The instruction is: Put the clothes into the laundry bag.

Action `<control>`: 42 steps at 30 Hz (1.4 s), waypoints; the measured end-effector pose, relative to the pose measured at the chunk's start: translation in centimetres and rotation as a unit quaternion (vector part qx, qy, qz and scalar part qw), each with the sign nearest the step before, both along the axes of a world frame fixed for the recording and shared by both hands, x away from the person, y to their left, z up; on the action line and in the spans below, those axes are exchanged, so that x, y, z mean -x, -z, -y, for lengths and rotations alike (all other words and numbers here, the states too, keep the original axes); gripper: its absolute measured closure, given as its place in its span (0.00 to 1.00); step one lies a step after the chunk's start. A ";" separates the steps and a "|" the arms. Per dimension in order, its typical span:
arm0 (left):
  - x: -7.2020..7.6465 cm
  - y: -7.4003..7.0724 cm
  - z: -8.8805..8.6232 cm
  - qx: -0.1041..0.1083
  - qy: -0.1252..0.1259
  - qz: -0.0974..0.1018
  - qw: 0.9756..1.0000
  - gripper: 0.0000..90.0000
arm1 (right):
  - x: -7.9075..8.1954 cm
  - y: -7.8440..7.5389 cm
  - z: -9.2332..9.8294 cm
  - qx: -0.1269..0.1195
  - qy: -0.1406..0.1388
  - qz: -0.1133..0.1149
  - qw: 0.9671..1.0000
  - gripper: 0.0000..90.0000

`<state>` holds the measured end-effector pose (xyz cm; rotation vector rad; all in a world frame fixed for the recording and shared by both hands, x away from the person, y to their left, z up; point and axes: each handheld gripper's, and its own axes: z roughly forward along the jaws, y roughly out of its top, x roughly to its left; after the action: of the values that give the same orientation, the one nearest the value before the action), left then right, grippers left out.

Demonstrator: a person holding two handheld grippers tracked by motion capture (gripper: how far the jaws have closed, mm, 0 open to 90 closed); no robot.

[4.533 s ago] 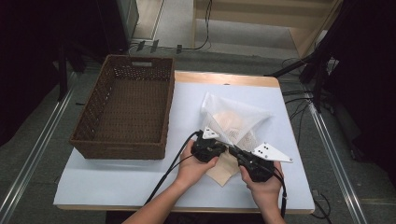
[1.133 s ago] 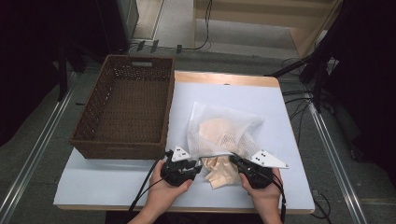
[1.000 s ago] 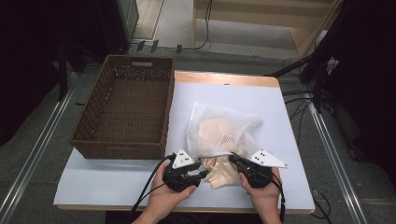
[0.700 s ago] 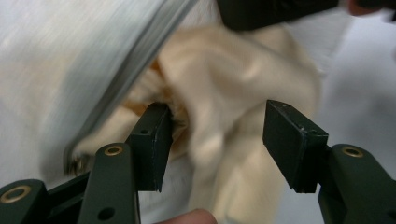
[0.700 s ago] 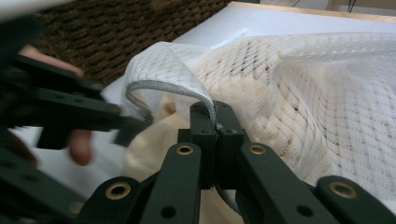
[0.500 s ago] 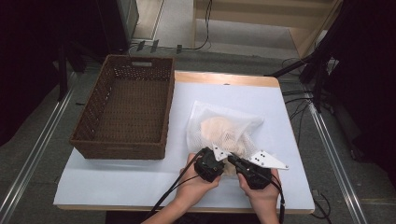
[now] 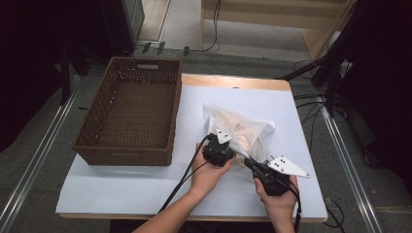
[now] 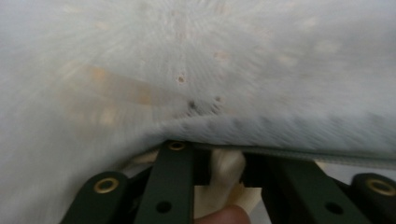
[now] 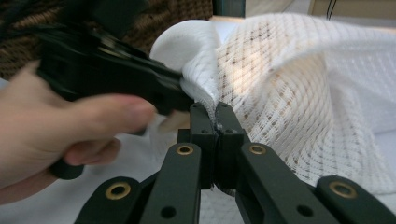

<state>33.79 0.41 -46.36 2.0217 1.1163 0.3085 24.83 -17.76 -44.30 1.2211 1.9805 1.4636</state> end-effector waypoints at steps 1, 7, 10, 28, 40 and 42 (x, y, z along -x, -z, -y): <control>-0.3 0.4 -0.1 0.005 0.002 -0.007 1.000 0.84 | -0.1 0.3 0.0 0.001 0.001 -0.008 1.000 1.00; 1.7 -0.8 -1.7 0.046 0.030 -0.013 0.998 0.59 | -0.6 0.9 0.5 0.006 0.007 -0.018 1.000 1.00; 3.2 -0.7 -1.9 0.064 0.050 -0.035 0.996 0.52 | -0.8 0.8 0.5 0.004 0.011 -0.016 1.000 1.00; 2.3 -1.5 1.4 0.040 0.008 0.015 0.999 0.83 | 0.1 -0.2 0.3 0.000 0.006 0.010 1.000 1.00; -0.7 -0.5 1.2 0.041 0.038 -0.019 0.998 0.64 | -0.4 0.3 0.9 0.002 0.017 -0.003 1.000 1.00; 0.6 -1.1 0.1 0.045 0.065 -0.010 0.997 0.54 | -0.6 0.4 1.3 0.002 0.021 -0.005 1.000 1.00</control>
<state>33.22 0.27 -45.30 2.0095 0.9880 0.1683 25.47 -19.05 -44.73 1.2618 1.9514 1.4362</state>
